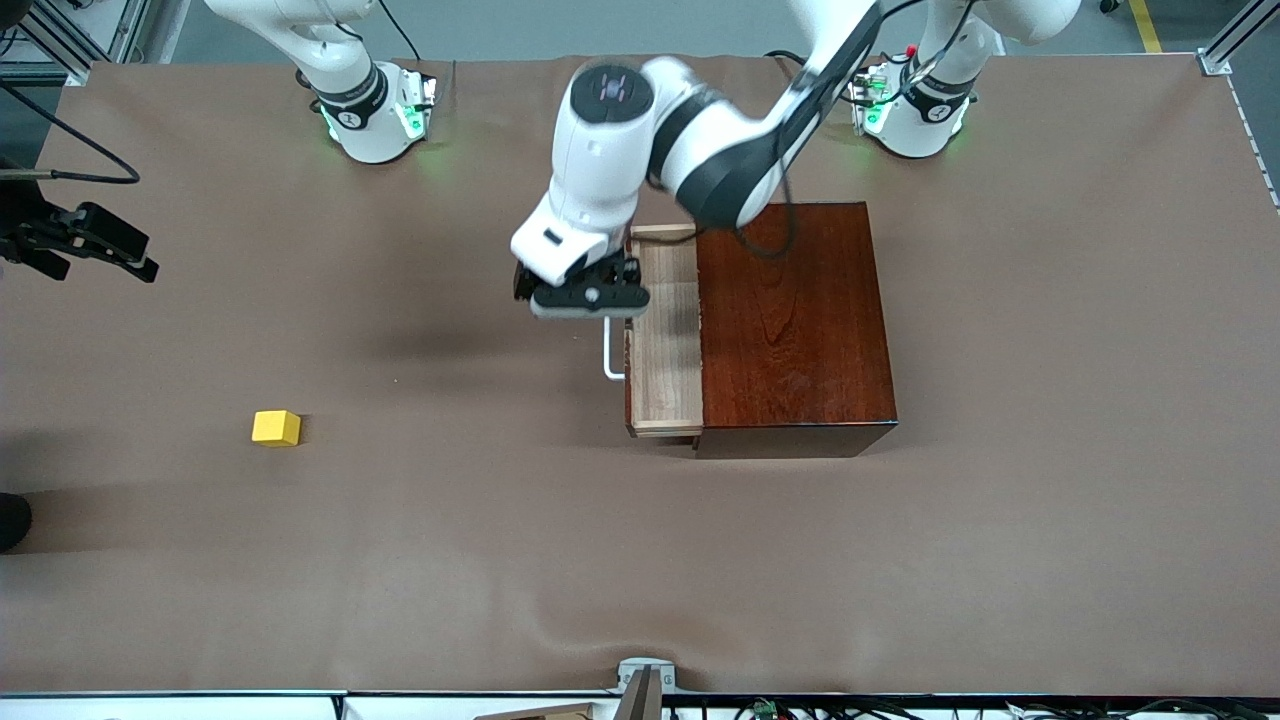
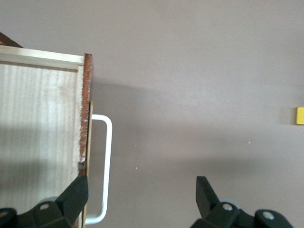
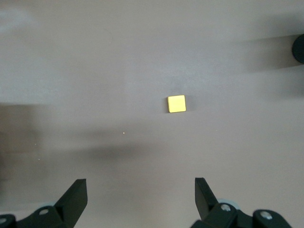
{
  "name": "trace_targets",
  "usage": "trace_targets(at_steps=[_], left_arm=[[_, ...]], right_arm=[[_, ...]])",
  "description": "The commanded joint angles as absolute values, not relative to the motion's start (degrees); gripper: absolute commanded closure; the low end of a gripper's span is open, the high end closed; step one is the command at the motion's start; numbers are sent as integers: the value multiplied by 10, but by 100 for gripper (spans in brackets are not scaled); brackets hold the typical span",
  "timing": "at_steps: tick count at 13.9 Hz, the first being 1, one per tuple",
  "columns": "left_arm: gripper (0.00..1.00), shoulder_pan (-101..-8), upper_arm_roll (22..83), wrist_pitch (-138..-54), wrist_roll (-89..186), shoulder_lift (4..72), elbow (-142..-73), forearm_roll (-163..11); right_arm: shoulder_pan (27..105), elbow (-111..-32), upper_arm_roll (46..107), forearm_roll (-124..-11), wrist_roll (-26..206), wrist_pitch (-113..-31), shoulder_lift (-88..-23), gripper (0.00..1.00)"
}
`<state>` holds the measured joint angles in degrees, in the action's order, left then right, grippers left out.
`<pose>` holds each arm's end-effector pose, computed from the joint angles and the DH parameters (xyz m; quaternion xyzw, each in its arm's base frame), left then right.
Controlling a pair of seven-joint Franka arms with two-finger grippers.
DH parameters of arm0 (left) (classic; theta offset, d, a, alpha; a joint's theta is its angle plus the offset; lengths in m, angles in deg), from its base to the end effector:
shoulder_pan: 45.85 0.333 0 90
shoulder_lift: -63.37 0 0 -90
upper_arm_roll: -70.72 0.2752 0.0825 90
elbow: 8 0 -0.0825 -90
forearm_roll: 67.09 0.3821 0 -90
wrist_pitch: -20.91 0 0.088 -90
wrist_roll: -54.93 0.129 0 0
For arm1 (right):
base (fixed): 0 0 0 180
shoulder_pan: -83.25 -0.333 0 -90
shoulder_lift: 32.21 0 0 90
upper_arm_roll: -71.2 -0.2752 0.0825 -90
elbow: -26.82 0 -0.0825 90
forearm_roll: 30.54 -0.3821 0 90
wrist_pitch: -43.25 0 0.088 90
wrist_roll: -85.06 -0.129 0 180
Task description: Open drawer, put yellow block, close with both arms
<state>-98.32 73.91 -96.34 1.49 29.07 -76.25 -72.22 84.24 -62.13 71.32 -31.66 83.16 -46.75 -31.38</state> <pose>0.4652 -0.5652 0.4095 0.9904 0.0444 0.0589 0.1171 0.5498 -0.0081 0.5783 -0.9995 0.0261 -0.0163 0.0099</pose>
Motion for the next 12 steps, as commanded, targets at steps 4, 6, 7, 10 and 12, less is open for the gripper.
trace_targets(at_steps=[4, 6, 7, 10, 12], left_arm=[[0, -973, 736, -932, 26, 314, -777, -732], [0, -955, 736, -908, 27, 323, -778, -732], [0, -946, 736, -897, 28, 329, -779, -731], [0, -912, 736, -840, 56, 345, -781, -730], [0, -885, 736, -820, 69, 371, -801, -722]], right_arm=[[840, -618, 715, -312, 834, -468, -313, 0], [840, -618, 715, -312, 834, -468, -313, 0], [840, -618, 715, -312, 834, -468, -313, 0], [840, -618, 715, -312, 834, -468, -313, 0], [840, -620, 715, -312, 836, -468, -313, 0]])
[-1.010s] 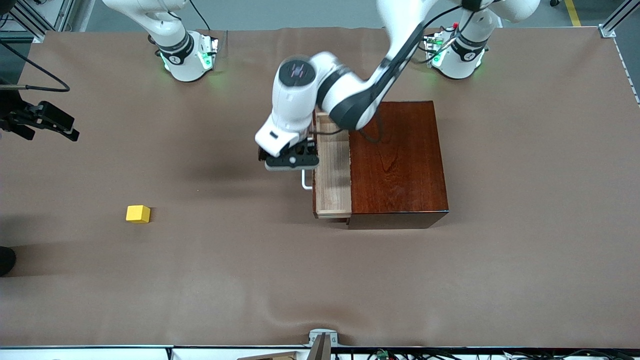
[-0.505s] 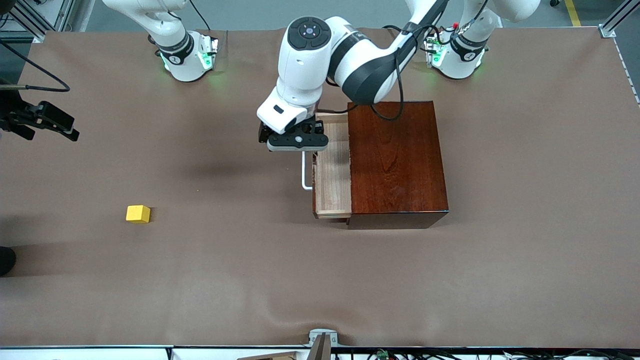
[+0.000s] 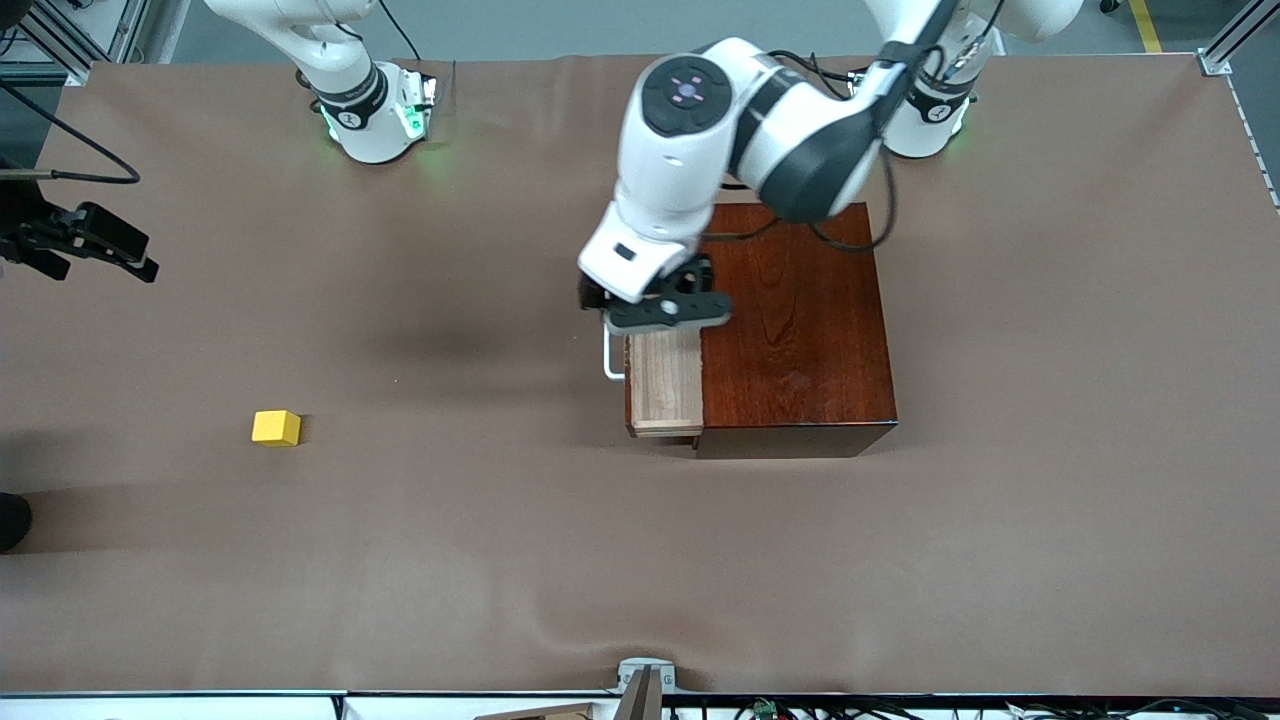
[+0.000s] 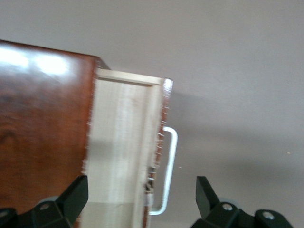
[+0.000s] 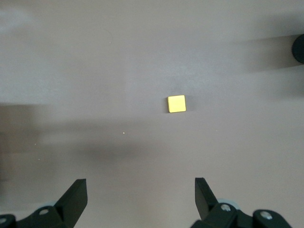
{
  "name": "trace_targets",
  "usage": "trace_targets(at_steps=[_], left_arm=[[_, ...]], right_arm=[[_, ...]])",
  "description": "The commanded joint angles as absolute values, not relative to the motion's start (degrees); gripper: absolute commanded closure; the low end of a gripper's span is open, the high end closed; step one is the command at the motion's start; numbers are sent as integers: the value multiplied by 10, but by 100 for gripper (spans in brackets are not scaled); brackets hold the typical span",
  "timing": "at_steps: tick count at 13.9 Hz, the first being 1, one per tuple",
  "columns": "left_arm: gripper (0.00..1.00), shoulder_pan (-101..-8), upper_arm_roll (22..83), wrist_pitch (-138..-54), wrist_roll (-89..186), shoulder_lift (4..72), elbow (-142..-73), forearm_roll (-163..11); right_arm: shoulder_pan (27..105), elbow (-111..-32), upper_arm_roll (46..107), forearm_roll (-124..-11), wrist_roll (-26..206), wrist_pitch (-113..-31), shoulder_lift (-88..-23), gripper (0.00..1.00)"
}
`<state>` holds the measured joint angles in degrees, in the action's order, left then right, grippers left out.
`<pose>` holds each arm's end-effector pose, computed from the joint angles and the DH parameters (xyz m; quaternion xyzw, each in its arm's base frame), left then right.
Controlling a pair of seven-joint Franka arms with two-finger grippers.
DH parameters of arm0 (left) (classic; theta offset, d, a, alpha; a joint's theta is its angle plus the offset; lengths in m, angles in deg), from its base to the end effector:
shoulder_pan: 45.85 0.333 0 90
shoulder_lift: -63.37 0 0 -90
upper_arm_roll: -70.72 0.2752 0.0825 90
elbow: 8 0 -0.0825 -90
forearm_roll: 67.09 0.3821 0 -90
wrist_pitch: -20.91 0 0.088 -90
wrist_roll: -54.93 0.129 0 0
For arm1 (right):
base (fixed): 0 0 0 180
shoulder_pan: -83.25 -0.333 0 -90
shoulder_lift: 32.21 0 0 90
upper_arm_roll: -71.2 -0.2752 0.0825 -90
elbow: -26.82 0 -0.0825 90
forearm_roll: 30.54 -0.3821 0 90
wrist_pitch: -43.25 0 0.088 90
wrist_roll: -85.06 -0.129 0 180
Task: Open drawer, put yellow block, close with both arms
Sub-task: 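Withdraw the left gripper while the right gripper reaches the yellow cube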
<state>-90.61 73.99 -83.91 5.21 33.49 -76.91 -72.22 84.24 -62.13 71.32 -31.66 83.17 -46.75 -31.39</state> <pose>0.5127 -0.4766 0.4352 0.9952 0.0762 0.0157 0.0587 0.5499 -0.0081 0.5782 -0.9995 0.0260 -0.0163 0.0099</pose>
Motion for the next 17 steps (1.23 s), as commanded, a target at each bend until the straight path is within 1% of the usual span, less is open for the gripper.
trace_targets(at_steps=[1, 5, 8, 10, 12, 15, 17], left_arm=[[0, -875, 736, -820, 69, 387, -818, -717], [0, -841, 735, -822, 76, 443, -899, -654], [0, -798, 734, -825, 134, 485, -947, -650], [0, -774, 732, -827, 165, 509, -975, -649], [0, -748, 732, -832, 197, 528, -997, -650], [0, -702, 731, -838, 246, 560, -1026, -650], [0, -666, 730, -838, 284, 578, -1041, -652]], right_arm=[[840, -624, 715, -312, 851, -475, -313, 0], [863, -664, 718, -311, 922, -523, -313, 0], [894, -730, 719, -311, 947, -585, -314, 0], [909, -775, 719, -310, 948, -636, -328, 0], [913, -793, 719, -304, 962, -685, -368, 0], [910, -794, 718, -304, 978, -749, -444, 0], [908, -793, 718, -304, 978, -805, -498, 0]])
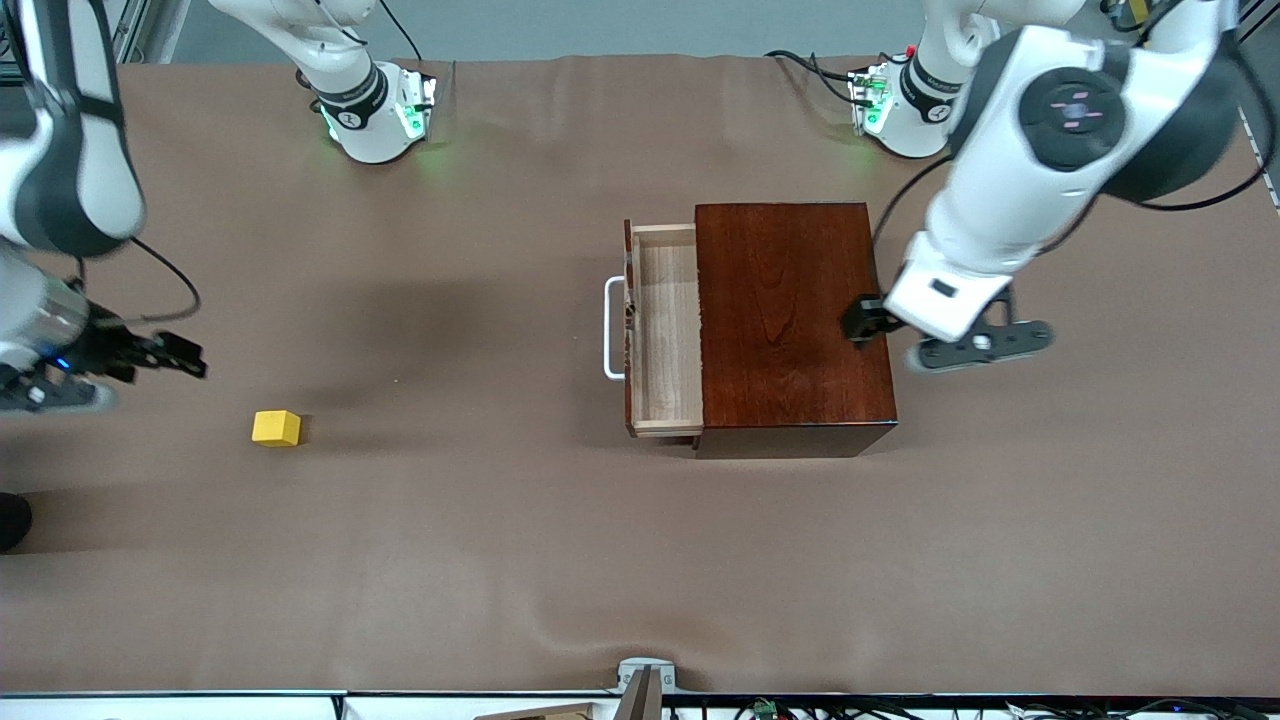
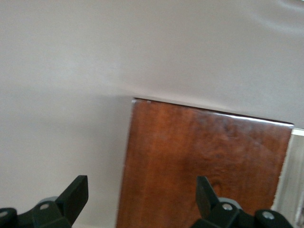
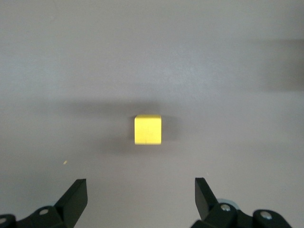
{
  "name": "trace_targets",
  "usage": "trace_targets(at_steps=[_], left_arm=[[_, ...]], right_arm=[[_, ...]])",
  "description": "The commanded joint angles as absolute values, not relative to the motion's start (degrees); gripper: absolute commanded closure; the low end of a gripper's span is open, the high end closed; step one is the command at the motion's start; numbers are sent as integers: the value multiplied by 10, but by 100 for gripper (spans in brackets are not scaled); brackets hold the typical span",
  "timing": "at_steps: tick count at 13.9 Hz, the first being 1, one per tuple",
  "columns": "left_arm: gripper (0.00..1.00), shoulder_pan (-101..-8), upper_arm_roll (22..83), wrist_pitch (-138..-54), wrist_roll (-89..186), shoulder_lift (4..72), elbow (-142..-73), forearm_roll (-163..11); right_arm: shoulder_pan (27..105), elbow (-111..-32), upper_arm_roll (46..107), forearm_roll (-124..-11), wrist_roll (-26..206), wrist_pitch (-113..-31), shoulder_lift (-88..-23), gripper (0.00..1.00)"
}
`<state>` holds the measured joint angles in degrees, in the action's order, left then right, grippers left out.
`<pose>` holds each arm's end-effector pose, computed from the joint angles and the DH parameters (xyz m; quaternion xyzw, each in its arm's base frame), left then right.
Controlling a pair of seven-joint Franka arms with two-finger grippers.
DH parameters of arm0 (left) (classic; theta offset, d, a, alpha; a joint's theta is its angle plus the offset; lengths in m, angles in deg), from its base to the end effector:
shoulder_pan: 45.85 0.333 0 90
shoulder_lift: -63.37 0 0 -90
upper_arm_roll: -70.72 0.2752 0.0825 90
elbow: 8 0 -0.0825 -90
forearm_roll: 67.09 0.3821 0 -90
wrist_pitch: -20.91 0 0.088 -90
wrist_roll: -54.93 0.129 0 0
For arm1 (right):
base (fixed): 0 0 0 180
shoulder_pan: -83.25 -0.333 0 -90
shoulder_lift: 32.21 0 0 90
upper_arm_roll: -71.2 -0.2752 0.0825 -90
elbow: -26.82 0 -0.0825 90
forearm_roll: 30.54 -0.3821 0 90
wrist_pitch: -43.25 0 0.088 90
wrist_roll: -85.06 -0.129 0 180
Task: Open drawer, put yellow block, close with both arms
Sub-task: 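Close the right gripper around the yellow cube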
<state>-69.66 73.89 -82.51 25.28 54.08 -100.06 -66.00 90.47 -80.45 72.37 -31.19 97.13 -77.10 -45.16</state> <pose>0.5703 -0.2145 0.4714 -0.9968 -0.0761 -0.0223 0.0047 0.5958 -0.0868 0.3329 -0.9996 -0.0295 -0.0016 0.0024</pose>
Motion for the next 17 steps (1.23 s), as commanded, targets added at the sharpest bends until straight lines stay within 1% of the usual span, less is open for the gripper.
trace_targets(at_steps=[1, 3, 9, 12, 14, 15, 17], left_arm=[[0, -649, 730, -838, 299, 586, -1047, -654], [0, -620, 730, -838, 326, 592, -1052, -656], [0, -532, 730, -833, 451, 628, -1071, -658], [0, -523, 731, -822, 492, 632, -1061, -656], [0, -524, 730, -798, 513, 632, -1037, -655], [0, -525, 730, -783, 523, 632, -1027, -655], [0, -529, 730, -756, 526, 635, -1015, -652]], right_arm=[[908, -792, 718, -304, 977, -835, -523, 0], [908, -790, 718, -304, 978, -874, -559, 0], [912, -791, 719, -302, 979, -915, -633, 0], [913, -791, 719, -302, 979, -936, -662, 0], [912, -790, 719, -302, 977, -946, -675, 0], [912, -790, 719, -302, 977, -945, -676, 4], [909, -789, 718, -302, 974, -940, -675, 67]])
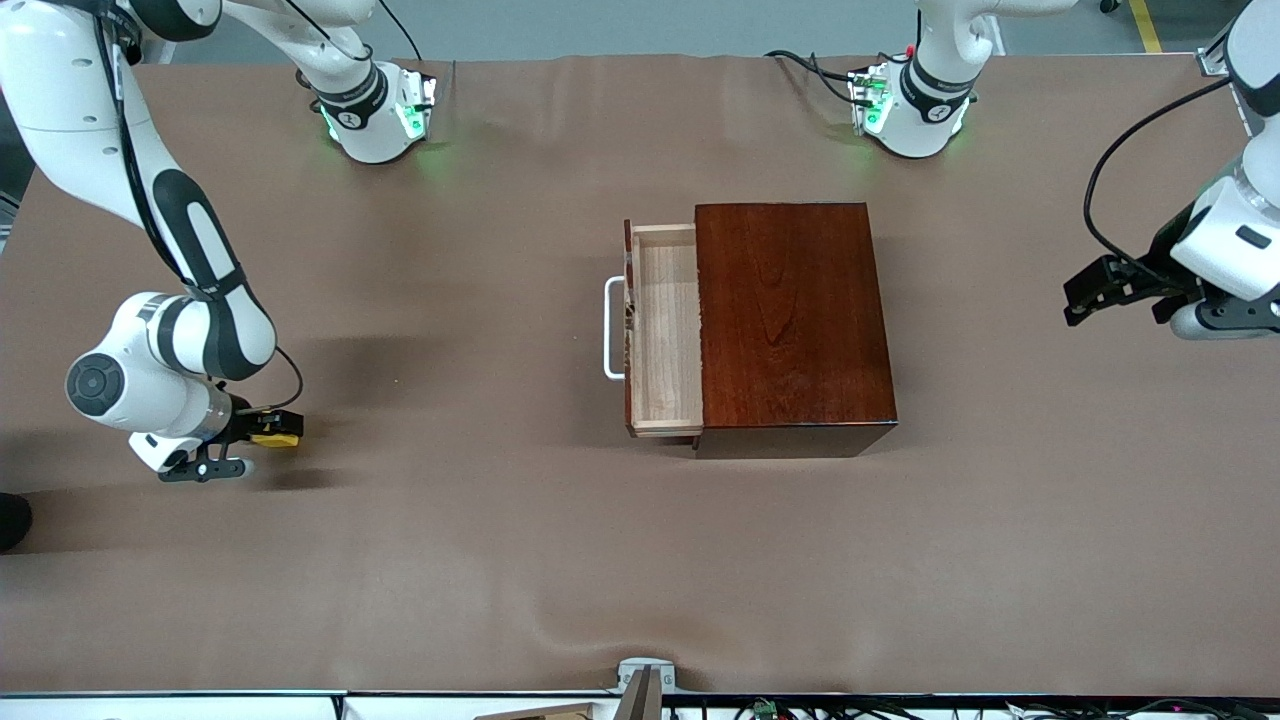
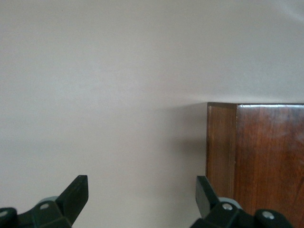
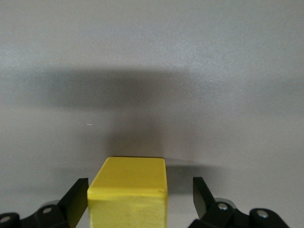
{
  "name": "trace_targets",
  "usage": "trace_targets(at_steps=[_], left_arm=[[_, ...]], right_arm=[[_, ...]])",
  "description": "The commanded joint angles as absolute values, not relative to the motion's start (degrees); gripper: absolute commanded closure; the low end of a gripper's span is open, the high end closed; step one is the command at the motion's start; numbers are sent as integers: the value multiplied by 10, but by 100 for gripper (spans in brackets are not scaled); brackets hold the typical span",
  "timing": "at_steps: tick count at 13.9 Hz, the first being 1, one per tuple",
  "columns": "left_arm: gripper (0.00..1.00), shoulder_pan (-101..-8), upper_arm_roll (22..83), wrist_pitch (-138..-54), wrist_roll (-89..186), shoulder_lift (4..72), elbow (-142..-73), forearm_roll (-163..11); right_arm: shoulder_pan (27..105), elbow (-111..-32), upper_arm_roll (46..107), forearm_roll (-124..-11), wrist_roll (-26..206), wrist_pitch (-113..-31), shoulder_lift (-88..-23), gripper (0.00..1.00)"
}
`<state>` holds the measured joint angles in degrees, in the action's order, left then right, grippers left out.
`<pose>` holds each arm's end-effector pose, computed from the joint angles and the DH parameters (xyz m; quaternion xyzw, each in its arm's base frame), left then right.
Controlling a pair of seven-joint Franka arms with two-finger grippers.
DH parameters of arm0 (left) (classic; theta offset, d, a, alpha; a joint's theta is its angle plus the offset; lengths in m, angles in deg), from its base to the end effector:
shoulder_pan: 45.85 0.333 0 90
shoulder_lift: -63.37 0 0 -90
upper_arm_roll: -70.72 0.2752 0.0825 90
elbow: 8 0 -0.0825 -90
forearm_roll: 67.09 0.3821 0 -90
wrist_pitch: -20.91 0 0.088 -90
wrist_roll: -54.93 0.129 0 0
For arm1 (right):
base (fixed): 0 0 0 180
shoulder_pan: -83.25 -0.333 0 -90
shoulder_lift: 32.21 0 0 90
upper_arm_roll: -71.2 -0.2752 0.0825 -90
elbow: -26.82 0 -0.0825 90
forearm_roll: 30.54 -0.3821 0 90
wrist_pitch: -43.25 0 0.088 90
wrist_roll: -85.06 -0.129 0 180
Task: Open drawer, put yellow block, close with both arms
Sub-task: 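Carry the yellow cube with the right gripper over the open drawer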
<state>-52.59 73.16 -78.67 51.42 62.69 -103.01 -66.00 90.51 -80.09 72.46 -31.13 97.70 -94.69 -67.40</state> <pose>0.5693 -0.0408 0.5287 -0.9993 0.0082 -0.0345 0.0073 0.5976 -0.0895 0.1246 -0.9988 -0.0338 0.0362 0.0036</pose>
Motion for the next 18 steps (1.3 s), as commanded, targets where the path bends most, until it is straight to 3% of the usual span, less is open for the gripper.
trace_targets(at_steps=[1, 2, 4, 7, 15, 18], left_arm=[[0, -529, 731, -743, 528, 640, -1014, -651], [0, -526, 728, -733, 528, 643, -1013, -650], [0, -509, 699, -728, 526, 648, -1013, -650], [0, -453, 643, -705, 528, 663, -1013, -650], [0, -449, 645, -705, 526, 657, -1008, -652], [0, -449, 647, -710, 525, 655, -1007, -653]], right_arm=[[906, -789, 718, -304, 971, -937, -672, 93], [907, -788, 718, -304, 971, -937, -670, 100], [909, -785, 717, -304, 972, -931, -656, 100], [909, -757, 717, -304, 970, -834, -600, 100], [900, -699, 712, -306, 925, -543, -405, 100], [817, -699, 711, -312, 785, -495, -364, 100]])
